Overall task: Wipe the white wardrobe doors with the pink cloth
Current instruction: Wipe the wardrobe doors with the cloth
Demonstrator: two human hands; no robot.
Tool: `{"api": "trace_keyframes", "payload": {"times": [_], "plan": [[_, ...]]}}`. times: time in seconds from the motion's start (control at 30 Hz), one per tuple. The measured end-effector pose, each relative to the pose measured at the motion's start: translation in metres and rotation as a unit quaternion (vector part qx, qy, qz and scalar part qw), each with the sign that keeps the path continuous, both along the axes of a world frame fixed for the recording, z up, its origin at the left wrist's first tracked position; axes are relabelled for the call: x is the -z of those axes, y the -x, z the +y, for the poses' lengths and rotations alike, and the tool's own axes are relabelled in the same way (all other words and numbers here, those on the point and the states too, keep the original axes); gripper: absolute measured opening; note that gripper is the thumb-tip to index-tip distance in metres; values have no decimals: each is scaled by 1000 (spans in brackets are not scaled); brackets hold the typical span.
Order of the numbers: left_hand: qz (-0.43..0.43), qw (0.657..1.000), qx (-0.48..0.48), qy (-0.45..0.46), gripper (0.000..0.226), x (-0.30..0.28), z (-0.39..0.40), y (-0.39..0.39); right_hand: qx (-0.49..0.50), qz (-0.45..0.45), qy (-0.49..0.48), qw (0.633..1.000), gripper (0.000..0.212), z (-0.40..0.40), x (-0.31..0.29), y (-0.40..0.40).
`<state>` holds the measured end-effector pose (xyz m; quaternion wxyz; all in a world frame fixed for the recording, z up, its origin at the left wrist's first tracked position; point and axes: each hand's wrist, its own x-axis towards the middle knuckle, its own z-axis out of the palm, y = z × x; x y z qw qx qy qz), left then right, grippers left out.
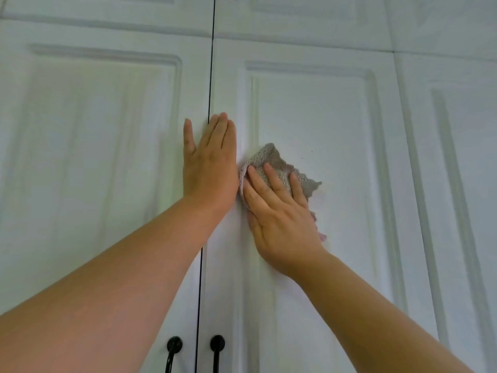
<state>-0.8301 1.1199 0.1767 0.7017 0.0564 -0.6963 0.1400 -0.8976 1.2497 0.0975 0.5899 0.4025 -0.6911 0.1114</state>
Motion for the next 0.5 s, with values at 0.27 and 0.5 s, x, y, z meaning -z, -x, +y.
{"api": "trace_keyframes", "payload": {"times": [0.27, 0.5], "plan": [[-30, 997, 71, 22, 61, 10, 18, 20, 31, -106, 202, 973, 58, 15, -94, 7], [-21, 999, 45, 12, 65, 10, 24, 24, 21, -50, 88, 995, 57, 60, -80, 27]]}}
